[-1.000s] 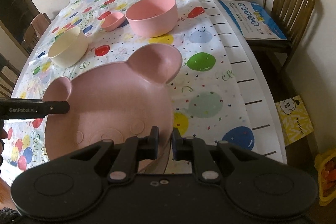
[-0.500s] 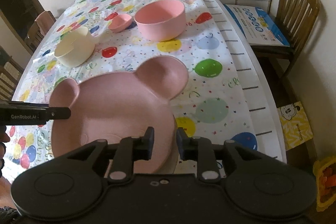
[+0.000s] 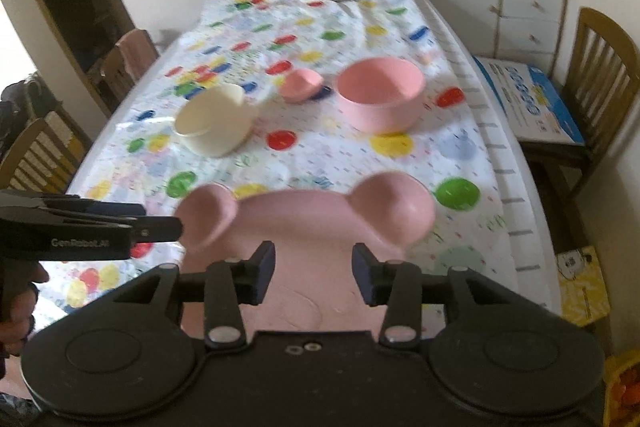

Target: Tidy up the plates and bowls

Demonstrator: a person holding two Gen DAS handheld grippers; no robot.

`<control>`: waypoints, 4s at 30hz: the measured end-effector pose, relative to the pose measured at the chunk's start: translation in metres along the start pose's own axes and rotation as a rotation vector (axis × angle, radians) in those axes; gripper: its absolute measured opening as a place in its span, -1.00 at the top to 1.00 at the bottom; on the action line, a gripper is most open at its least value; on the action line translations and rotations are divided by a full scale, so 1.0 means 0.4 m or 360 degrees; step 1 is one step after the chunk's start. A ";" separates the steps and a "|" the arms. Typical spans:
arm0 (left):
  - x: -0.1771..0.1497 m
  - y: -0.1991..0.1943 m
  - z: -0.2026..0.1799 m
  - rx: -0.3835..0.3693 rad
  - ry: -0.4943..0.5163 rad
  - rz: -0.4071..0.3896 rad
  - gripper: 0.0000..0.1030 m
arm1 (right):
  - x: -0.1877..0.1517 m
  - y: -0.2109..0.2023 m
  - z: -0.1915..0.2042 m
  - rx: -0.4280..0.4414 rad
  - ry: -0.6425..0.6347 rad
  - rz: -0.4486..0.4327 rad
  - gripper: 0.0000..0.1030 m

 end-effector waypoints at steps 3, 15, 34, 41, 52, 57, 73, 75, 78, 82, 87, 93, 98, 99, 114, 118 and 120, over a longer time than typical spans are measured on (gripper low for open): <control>0.018 -0.026 0.007 0.0023 -0.0014 -0.0056 -0.12 | 0.022 -0.008 0.028 0.0017 -0.0026 -0.0040 0.03; 0.095 -0.084 0.086 0.0182 -0.0118 -0.0232 -0.26 | 0.134 -0.008 0.135 0.0058 -0.0111 -0.0251 -0.66; 0.158 -0.005 0.251 0.0339 -0.0333 -0.0215 -0.55 | 0.269 0.145 0.230 0.0034 -0.0182 -0.0312 -0.99; 0.166 0.086 0.339 0.0364 -0.0462 -0.0125 -0.55 | 0.312 0.270 0.241 -0.0031 -0.0157 -0.0213 -0.99; 0.173 0.227 0.415 0.0356 -0.0555 0.0034 -0.55 | 0.316 0.443 0.251 -0.0130 -0.0270 0.0016 -0.82; 0.177 0.277 0.430 0.0366 -0.0586 0.0086 -0.55 | 0.318 0.502 0.252 -0.0170 -0.0233 0.0082 -0.64; 0.181 0.335 0.442 0.0358 -0.0741 0.0162 -0.17 | 0.326 0.586 0.251 -0.0221 -0.0058 0.0259 0.22; 0.183 0.338 0.440 0.0354 -0.0754 0.0173 -0.03 | 0.327 0.589 0.255 -0.0227 -0.0052 0.0287 0.32; 0.181 0.343 0.441 0.0334 -0.0785 0.0199 0.30 | 0.328 0.592 0.259 -0.0222 -0.0029 0.0309 0.49; 0.177 0.343 0.441 0.0348 -0.0810 0.0199 0.52 | 0.327 0.590 0.270 -0.0217 -0.0036 0.0318 0.70; 0.174 0.344 0.441 0.0311 -0.0820 0.0188 0.77 | 0.325 0.587 0.284 -0.0194 -0.0043 0.0321 0.91; 0.176 0.327 0.433 0.0286 -0.0804 0.0163 0.80 | 0.323 0.575 0.292 -0.0190 -0.0052 0.0311 0.91; 0.165 0.304 0.429 0.0278 -0.0811 0.0153 0.80 | 0.318 0.555 0.297 -0.0180 -0.0053 0.0303 0.91; 0.162 0.296 0.427 0.0272 -0.0808 0.0153 0.80 | 0.316 0.549 0.299 -0.0178 -0.0057 0.0300 0.91; 0.087 0.146 0.413 0.0311 -0.0788 0.0128 0.80 | 0.255 0.441 0.371 -0.0101 -0.0088 0.0284 0.91; 0.050 0.106 0.411 0.0316 -0.0776 0.0138 0.80 | 0.227 0.409 0.392 -0.0076 -0.0104 0.0282 0.90; 0.033 0.084 0.411 0.0323 -0.0778 0.0137 0.80 | 0.210 0.395 0.403 -0.0061 -0.0109 0.0289 0.90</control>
Point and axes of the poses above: each gripper's, at about its wrist camera, not at the fingertips, and y roughly the way its jaws point, z to its left, x to its top, the point moved 1 cm from there along y, roughly the way its jaws point, and after that the axes turned 12 degrees about y, right-handed, at the moved point
